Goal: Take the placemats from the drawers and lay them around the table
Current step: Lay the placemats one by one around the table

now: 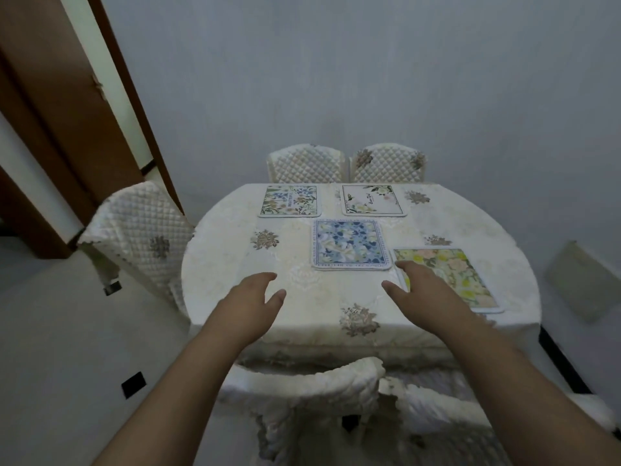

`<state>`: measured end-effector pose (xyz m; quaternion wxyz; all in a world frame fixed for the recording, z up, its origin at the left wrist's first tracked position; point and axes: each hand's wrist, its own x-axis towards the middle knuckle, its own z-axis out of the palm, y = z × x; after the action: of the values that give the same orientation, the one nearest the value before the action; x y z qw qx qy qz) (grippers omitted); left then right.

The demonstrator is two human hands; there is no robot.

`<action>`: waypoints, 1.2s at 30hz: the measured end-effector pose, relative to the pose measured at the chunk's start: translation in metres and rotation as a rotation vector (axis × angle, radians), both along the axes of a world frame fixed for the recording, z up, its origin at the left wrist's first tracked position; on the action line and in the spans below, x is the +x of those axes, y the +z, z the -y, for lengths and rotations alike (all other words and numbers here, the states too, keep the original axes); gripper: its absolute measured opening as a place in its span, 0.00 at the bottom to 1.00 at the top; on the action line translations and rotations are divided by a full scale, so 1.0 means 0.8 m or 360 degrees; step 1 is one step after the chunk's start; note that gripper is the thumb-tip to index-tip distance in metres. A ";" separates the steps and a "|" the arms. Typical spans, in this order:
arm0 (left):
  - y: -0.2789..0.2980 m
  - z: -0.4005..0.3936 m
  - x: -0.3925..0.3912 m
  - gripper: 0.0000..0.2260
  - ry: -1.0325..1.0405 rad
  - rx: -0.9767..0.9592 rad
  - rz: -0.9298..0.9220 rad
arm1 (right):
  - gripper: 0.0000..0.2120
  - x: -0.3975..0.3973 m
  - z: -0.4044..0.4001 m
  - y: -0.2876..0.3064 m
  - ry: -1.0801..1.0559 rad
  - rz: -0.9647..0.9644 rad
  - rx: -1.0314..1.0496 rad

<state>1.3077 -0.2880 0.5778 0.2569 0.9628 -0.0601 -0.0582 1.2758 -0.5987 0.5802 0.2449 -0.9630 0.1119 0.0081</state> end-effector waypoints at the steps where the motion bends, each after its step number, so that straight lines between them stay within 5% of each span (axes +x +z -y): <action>1: -0.001 -0.004 0.004 0.24 0.0005 -0.0024 -0.0002 | 0.31 0.003 -0.004 0.002 -0.0008 -0.0011 -0.0008; 11: -0.031 -0.026 0.060 0.23 -0.0042 -0.0113 -0.0071 | 0.31 0.076 -0.032 -0.030 -0.0095 -0.0121 0.0142; 23: -0.126 0.072 0.285 0.26 -0.0078 -0.0062 -0.0345 | 0.33 0.304 0.049 -0.135 -0.0204 -0.0280 0.0385; 31: -0.244 0.165 0.421 0.32 0.0177 -0.0511 -0.0776 | 0.16 0.429 0.110 -0.252 -0.0485 -0.0420 0.0633; 33: -0.265 0.180 0.447 0.31 0.0246 -0.0579 -0.0866 | 0.20 0.447 0.126 -0.284 -0.0617 -0.0506 0.0644; 36: -0.291 0.196 0.473 0.30 0.0318 -0.0600 -0.0960 | 0.40 0.471 0.151 -0.342 -0.0824 -0.0649 0.0517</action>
<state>1.6861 -0.4445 0.3449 0.4402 0.8393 0.1031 -0.3019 1.6523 -0.7196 0.3068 0.3611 -0.8300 0.3957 0.1551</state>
